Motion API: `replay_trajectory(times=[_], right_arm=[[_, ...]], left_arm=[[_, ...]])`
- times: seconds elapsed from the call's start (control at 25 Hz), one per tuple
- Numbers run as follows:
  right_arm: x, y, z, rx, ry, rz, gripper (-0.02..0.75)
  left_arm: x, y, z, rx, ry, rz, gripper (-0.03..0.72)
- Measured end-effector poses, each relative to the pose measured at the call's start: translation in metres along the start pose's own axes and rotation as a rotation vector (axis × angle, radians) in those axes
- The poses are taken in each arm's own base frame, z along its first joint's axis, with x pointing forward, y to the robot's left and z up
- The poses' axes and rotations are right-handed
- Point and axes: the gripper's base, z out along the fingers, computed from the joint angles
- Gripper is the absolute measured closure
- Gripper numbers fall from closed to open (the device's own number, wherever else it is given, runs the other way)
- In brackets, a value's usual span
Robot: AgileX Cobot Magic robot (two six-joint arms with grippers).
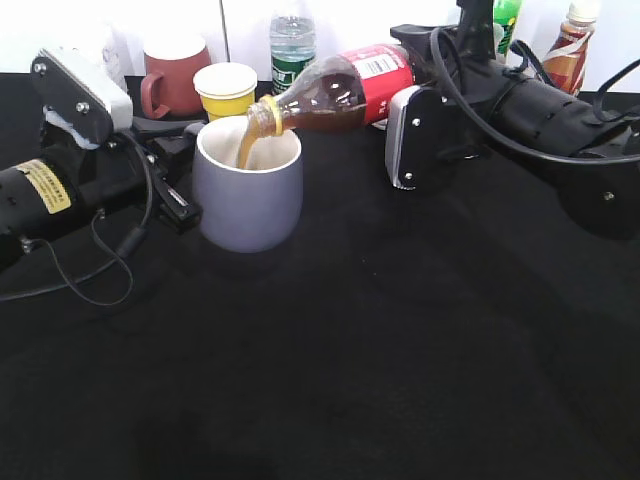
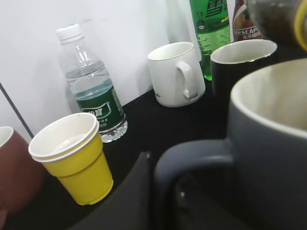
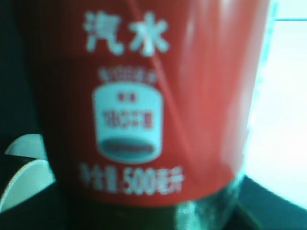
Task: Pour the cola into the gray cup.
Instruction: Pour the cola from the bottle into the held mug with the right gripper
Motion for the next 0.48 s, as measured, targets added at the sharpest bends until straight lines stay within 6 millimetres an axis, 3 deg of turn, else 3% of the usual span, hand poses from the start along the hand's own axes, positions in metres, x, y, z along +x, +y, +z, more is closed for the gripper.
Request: replay_trajectory(times=[0.48], right_arm=[[0.0, 0.0001, 0.0, 0.0, 0.0, -0.007, 0.354]], left_arm=[[0.0005, 0.0, -0.0003, 0.0, 0.003, 0.002, 0.647]])
